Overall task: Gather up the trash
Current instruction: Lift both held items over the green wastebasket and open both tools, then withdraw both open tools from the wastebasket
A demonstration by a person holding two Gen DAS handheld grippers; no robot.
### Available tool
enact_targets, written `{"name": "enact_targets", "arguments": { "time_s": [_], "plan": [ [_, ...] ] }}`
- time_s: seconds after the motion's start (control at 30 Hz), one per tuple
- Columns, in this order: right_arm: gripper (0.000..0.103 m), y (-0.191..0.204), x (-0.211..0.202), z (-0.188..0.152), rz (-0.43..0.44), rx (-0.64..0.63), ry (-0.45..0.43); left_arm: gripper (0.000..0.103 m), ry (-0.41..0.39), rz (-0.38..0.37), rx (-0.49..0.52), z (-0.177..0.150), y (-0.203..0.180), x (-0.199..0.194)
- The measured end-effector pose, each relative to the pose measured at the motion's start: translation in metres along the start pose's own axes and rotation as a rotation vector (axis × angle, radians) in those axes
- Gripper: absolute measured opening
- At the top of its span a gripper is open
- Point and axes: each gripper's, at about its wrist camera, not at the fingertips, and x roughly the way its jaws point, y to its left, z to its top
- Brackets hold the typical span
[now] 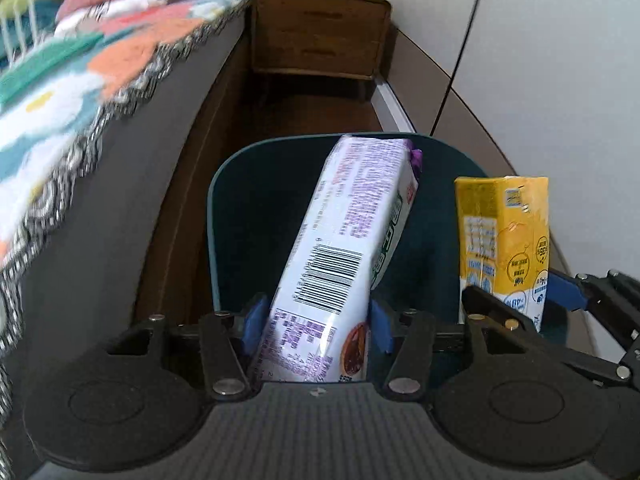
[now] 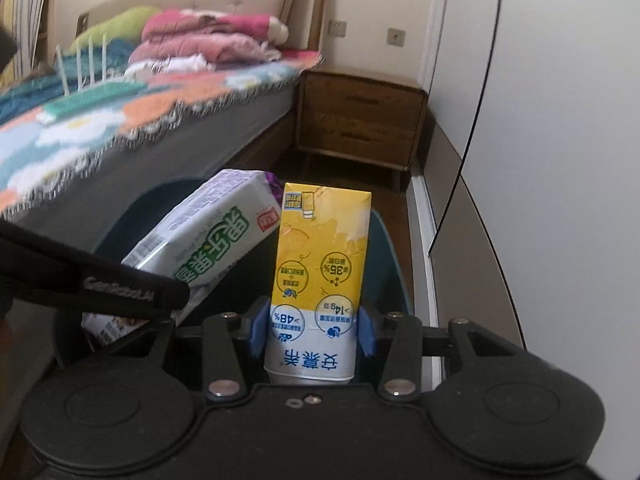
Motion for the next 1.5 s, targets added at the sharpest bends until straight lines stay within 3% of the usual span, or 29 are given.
{"name": "enact_targets", "arguments": {
  "time_s": [0.17, 0.23, 0.5, 0.67, 1.0, 1.5],
  "plan": [
    [0.046, 0.002, -0.001, -0.004, 0.016, -0.023, 0.022, 0.057, 0.038, 0.004, 0.064, -0.004, -0.014, 0.005],
    [0.053, 0.004, -0.005, -0.004, 0.017, -0.041, 0.021, 0.058, 0.029, 0.029, 0.095, -0.008, -0.021, 0.004],
    [0.058, 0.001, -0.025, -0.005, 0.032, -0.094, -0.016, 0.061, 0.025, 0.010, 0.107, -0.014, -0.024, -0.004],
    [0.062, -0.006, -0.044, -0.004, 0.064, -0.072, -0.047, 0.067, -0.013, 0.014, 0.108, -0.017, -0.024, -0.021],
    [0.070, -0.016, -0.086, -0.019, 0.146, -0.013, -0.120, 0.068, -0.104, 0.008, 0.137, -0.031, -0.021, -0.071],
    [0.080, -0.031, -0.133, -0.071, 0.197, 0.106, -0.161, 0.068, -0.154, -0.003, 0.149, -0.093, -0.011, -0.120]
  ]
}}
